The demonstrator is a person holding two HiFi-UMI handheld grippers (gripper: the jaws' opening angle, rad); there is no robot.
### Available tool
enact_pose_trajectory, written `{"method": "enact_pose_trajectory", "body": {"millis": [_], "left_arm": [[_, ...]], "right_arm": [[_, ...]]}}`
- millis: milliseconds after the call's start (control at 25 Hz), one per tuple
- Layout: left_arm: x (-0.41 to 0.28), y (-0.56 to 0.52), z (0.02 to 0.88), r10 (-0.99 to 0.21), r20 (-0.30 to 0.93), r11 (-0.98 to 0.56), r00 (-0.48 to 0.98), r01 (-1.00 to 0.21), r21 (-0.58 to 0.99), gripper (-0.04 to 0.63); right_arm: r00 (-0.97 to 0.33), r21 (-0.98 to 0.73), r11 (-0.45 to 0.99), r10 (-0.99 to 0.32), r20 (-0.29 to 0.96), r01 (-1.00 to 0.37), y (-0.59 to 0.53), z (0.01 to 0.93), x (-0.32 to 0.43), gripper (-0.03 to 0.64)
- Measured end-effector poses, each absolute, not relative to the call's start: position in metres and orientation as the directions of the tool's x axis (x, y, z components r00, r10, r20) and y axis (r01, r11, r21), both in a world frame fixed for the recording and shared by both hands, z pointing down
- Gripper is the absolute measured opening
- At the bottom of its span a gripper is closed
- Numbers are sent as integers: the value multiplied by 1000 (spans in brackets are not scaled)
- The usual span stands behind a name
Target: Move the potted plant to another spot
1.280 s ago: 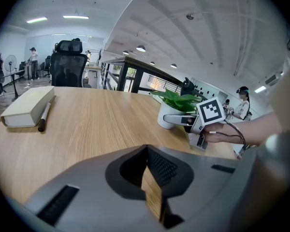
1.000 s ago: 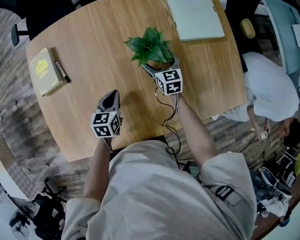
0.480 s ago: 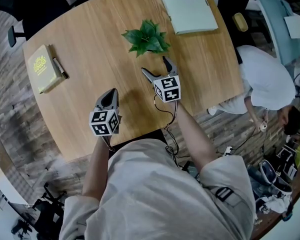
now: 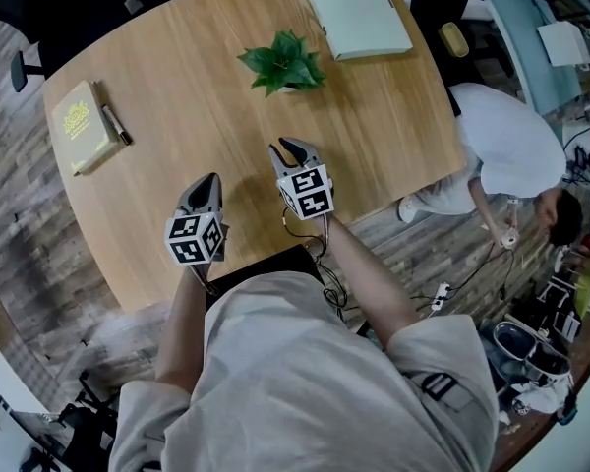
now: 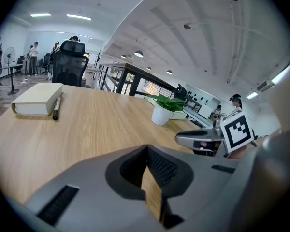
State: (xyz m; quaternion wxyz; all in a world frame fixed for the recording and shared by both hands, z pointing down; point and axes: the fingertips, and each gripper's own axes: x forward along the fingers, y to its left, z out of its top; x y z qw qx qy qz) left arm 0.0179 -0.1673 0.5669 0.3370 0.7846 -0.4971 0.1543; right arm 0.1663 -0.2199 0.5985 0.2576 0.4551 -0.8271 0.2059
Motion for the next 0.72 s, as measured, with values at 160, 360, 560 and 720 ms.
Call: {"method": "enact_pose_trajectory", "body": {"millis": [160, 360, 560, 720], "left_arm": [[8, -154, 564, -691, 567, -260, 447, -887, 382, 12], [-3, -135, 560, -709, 554, -246, 437, -889, 386, 12], [-7, -119, 556, -725, 535, -229, 434, -885, 406, 11], [1, -100, 558, -719, 533, -233, 446, -877, 419, 11]], "right_arm": [[-457, -93, 520, -633, 625, -849, -199, 596, 154, 29], [-457, -80, 538, -619, 639, -839, -173, 591, 143, 5], [-460, -77, 556, -593, 661, -827, -142, 585, 133, 5], [-459, -85, 554, -585, 669, -828, -115, 579, 134, 3]]}}
